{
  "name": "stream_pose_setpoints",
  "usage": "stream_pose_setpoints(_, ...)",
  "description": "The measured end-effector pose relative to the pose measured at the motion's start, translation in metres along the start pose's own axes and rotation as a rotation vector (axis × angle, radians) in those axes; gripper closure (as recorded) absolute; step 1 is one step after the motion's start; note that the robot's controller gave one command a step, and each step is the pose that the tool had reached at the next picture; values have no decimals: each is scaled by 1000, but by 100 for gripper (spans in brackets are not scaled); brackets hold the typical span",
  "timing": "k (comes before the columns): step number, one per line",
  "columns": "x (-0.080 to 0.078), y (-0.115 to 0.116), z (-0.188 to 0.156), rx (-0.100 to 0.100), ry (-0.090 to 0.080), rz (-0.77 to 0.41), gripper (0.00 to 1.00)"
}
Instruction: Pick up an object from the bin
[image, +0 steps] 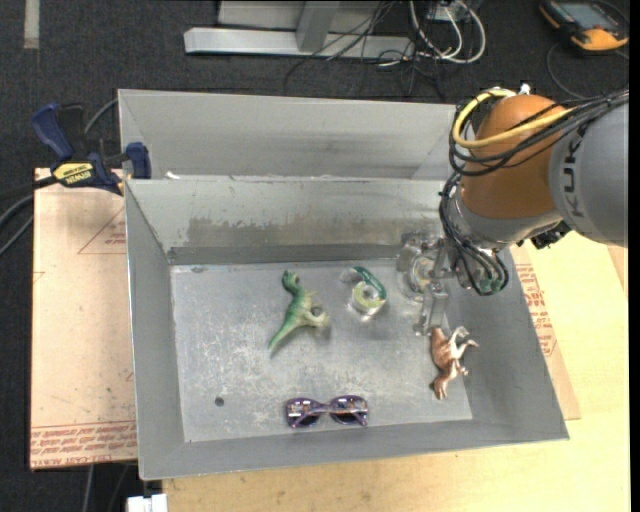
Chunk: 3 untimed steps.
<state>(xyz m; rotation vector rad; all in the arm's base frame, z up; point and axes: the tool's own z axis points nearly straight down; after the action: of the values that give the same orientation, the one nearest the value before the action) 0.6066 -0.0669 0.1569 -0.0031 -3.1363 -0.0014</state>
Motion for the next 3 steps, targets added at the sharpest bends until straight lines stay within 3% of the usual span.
stream_pose_setpoints(1, -1, 0, -5, 1, -7, -2, 0)
stream_pose_setpoints(2, 36, -68, 85, -4, 2, -437, 0)
stream_pose_setpoints(3, -36, -61, 85, -29, 41, -211, 0)
